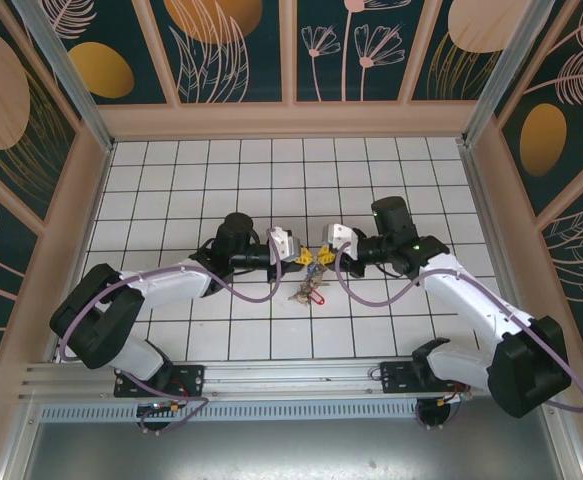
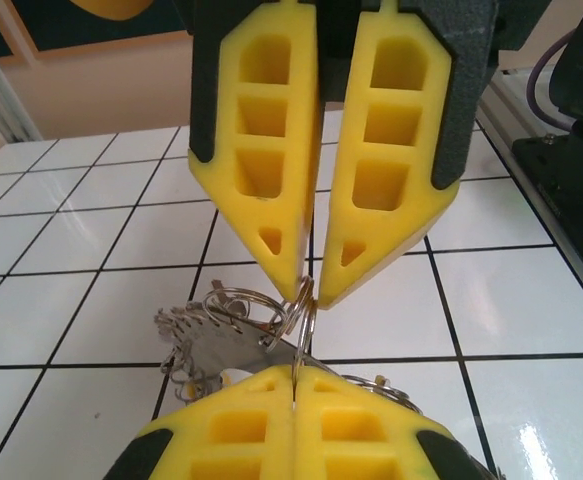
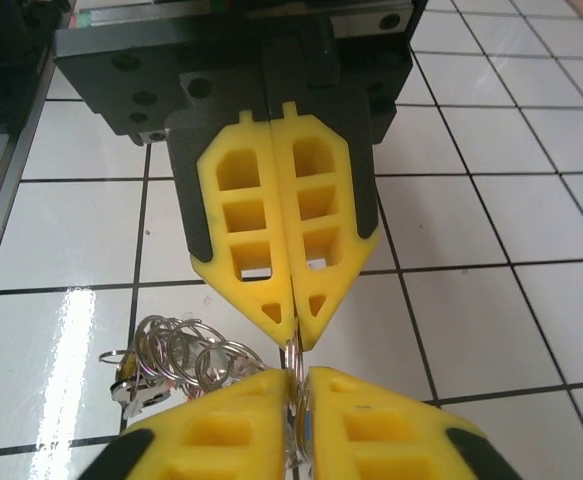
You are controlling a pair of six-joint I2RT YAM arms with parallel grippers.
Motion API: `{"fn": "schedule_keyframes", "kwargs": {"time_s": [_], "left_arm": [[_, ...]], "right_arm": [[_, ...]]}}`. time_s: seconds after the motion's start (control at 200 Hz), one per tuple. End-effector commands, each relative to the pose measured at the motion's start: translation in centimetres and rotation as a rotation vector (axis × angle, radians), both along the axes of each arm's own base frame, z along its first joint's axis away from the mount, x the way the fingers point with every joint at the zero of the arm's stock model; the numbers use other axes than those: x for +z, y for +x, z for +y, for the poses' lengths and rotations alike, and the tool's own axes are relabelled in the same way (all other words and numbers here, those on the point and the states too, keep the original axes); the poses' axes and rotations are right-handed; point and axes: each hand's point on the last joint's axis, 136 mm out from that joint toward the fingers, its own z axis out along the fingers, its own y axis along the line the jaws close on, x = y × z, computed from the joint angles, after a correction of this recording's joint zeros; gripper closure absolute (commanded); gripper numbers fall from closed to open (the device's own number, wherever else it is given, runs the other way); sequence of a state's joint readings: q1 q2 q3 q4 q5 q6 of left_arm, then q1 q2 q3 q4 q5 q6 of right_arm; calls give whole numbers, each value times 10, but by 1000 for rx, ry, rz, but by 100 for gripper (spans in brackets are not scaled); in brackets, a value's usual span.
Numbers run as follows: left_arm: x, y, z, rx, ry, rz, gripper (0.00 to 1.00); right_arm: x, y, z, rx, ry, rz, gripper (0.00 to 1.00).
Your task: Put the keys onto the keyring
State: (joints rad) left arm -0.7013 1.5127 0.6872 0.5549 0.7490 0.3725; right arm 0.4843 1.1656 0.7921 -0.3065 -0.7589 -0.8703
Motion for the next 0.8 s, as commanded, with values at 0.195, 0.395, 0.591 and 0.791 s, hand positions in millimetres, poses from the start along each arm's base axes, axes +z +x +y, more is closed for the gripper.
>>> {"fn": "schedule_keyframes", "kwargs": {"time_s": [0.195, 0.395, 0.591, 0.791], "left_arm": [[24, 1, -6, -11, -51, -56, 100], [20, 1, -10, -17, -51, -50, 100], [19, 1, -11, -18, -54, -49, 100], [17, 0, -12, -24, -58, -43, 100]], "right_arm": [[3, 0, 5, 21, -3, 9, 77], [-3, -4, 7, 37, -14, 43, 75], [-14, 0, 8, 19, -60, 50, 77], [-21, 1, 9, 21, -79, 60, 100]]}}
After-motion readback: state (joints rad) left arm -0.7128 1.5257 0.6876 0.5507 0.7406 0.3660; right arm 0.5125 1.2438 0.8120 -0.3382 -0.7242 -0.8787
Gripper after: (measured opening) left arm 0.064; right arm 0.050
